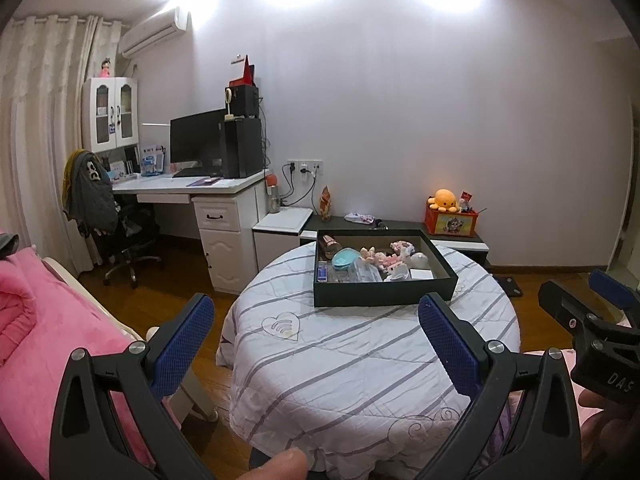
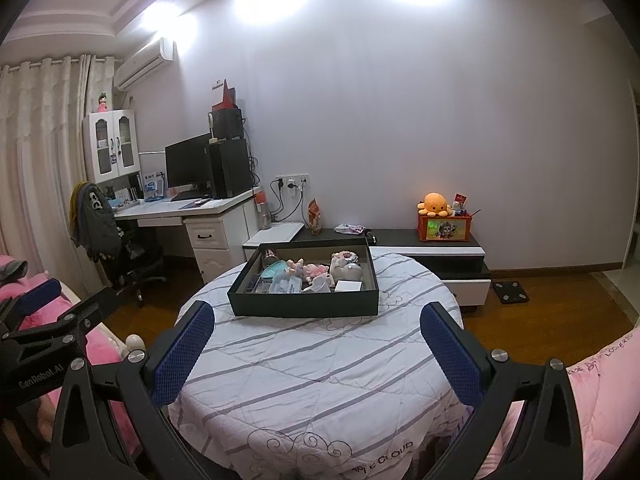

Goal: Organize rigid objects

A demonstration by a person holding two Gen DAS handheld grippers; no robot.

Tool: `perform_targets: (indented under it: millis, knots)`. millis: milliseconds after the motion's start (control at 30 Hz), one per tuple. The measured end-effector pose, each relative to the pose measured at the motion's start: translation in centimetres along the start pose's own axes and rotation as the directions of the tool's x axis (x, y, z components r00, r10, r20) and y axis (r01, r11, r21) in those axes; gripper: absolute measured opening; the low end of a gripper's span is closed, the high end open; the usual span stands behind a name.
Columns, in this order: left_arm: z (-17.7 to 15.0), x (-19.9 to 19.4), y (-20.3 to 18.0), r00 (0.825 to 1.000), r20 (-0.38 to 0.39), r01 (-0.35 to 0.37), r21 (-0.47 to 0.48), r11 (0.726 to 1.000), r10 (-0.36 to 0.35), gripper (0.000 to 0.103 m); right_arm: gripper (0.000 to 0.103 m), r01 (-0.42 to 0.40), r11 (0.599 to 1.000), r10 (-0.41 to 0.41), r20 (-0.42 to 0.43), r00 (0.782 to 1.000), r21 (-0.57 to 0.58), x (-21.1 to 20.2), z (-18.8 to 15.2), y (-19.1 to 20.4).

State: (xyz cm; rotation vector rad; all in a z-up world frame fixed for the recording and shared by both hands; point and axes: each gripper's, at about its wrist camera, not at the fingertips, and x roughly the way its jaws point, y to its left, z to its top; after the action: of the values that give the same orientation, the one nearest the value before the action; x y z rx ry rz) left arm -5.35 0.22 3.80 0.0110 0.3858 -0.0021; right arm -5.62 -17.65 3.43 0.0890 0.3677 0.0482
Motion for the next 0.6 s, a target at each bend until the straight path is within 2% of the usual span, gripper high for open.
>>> perform_targets:
  millis: [600]
  knots:
    - [0.33, 0.07, 0.31, 1.0, -0.008, -0.013, 0.003, 1.0, 0.013, 0.103, 0.103, 0.0, 1.0, 0.0, 0.001, 1.0, -0.002, 0.04, 0.0, 0.12]
